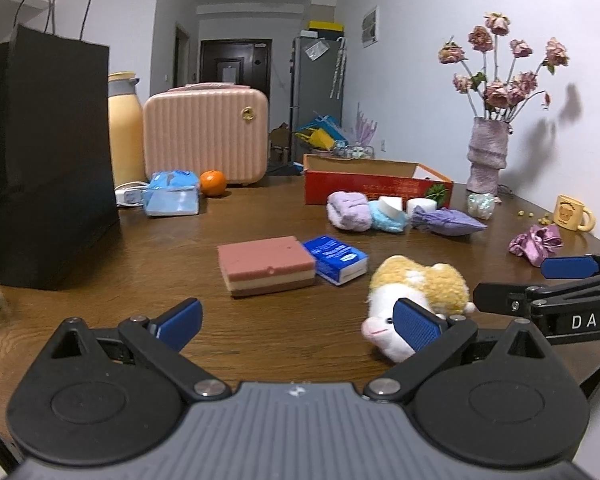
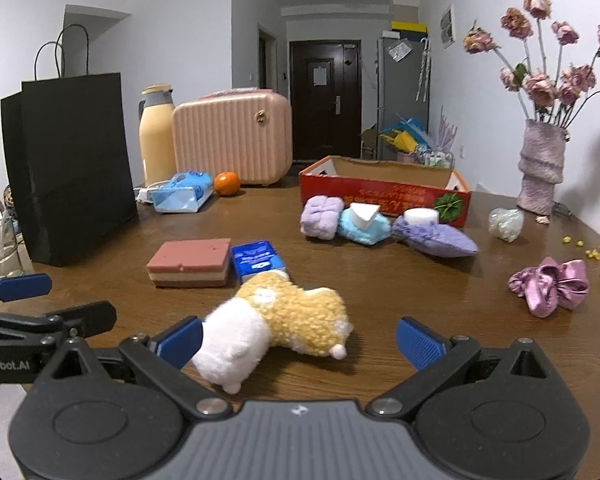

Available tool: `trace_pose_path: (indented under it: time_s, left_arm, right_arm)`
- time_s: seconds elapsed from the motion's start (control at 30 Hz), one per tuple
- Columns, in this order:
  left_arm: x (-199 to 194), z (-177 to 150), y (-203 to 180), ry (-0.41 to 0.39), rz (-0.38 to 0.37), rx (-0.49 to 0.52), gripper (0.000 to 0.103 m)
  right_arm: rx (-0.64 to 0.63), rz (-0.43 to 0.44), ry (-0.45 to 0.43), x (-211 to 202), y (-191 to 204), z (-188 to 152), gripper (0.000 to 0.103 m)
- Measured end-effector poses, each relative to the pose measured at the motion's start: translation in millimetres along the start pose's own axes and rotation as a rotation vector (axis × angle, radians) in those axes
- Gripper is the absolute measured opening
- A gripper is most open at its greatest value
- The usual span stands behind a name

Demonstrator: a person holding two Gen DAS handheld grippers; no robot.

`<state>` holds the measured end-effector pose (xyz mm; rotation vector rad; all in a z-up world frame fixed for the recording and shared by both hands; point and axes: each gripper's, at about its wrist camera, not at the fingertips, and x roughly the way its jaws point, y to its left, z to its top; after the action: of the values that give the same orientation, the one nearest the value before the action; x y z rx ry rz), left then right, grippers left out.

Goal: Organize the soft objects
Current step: 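Move the right tool to the white-yellow plush sheep and close on it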

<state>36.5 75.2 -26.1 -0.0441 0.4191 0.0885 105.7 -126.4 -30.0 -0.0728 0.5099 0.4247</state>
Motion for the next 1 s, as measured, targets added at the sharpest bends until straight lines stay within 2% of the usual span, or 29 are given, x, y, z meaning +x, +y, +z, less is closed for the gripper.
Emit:
trace_pose_path:
  time_s: [0.27,0.43,0.6,0.8,0.9,1.0]
  left_arm:
    - [8.1,-3.4,21.8,0.014,0.039,-0.036,0.103]
    - [15.2,-6.0,30.4,0.035,0.047,-0.042,0.103]
    - [18.2,-8.0,40.5,0.045,0.059,-0.06,0.103]
    - [26.2,-9.4,49.1,0.06,0.063,-0.076,0.103]
    - [32.4,-9.7,49.9,0.07,0.055,-0.078,0.103]
    - [38.7,-9.5,50.0,0.079,0.047,-0.078,0.103]
  right_arm:
    - [0.006,0.056,0.064,32.8,16.2,4.4,0.101]
    - [0.022,0.084,0.123,61.3,28.5,3.9,0.095]
    - [0.011,0.068,0.145,84.7,38.9,4.0,0.093]
    - [0.031,0.038,0.174,103.3,30.8,2.8,0.083]
    - [0.041,0.032,0.18,108.9,25.2,2.6,0.065]
    - [0.049,0.03,0.178,112.2,20.8,1.9,0.064]
